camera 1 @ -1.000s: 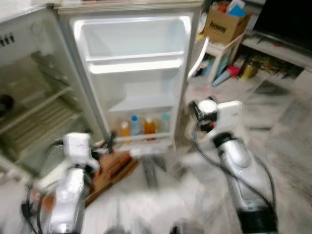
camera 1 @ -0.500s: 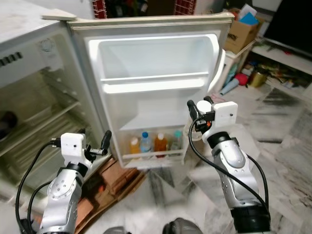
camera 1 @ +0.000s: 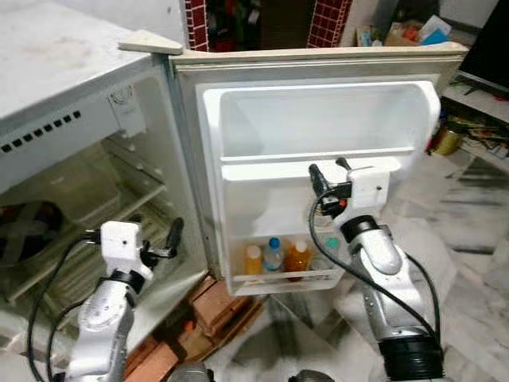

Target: Restocking fridge

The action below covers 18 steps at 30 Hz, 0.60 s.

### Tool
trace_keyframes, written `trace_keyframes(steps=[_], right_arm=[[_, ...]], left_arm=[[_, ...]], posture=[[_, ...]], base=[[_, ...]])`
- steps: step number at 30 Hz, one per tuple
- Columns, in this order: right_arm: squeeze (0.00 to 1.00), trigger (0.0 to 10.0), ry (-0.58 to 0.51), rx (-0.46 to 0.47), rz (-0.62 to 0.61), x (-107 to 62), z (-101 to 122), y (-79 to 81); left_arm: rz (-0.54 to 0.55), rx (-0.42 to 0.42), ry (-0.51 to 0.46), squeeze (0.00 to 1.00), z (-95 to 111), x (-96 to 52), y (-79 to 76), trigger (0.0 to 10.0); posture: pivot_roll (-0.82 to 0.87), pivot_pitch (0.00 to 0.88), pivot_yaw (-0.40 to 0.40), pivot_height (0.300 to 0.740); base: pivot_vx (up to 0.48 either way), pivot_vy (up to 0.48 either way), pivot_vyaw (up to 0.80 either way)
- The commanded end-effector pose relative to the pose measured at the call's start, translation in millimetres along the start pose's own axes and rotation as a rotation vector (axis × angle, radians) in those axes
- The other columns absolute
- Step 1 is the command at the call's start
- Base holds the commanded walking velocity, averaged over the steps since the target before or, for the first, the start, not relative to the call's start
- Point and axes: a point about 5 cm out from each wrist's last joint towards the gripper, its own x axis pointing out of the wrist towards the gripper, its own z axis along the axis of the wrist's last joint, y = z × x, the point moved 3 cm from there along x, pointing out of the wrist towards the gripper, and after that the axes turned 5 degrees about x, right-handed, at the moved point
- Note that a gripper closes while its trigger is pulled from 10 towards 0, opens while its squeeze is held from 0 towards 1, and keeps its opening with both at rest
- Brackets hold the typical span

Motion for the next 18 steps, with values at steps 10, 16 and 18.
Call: trace_keyframes(steps=[10, 16, 18], right_arm=[[0.0, 10.0, -0.208, -0.094, -0.031, 17.9, 62.1, -9.8], [0.0, 10.0, -0.284, -0.097, -0.037, 26.3, 92.5, -13.8], [0.0, 10.0, -0.295, -0.097, -0.037, 27.0, 98.5, -14.4]], left_arm=[[0.0, 0.003, 0.012, 0.0, -1.9, -5.0, -2.7, 10.0], [0.0, 0.006, 0.016, 0.0, -2.4, -5.8, -2.4, 10.0], [0.0, 0.006, 0.017, 0.0, -2.5, -5.8, -2.3, 10.0]], posture=[[0.06, 0.016, -0.037, 0.74], [0.06, 0.018, -0.034, 0.74], [0.06, 0.02, -0.032, 0.74]], base=[[0.0, 0.0, 0.0], [0.0, 0.0, 0.0], [0.0, 0.0, 0.0]])
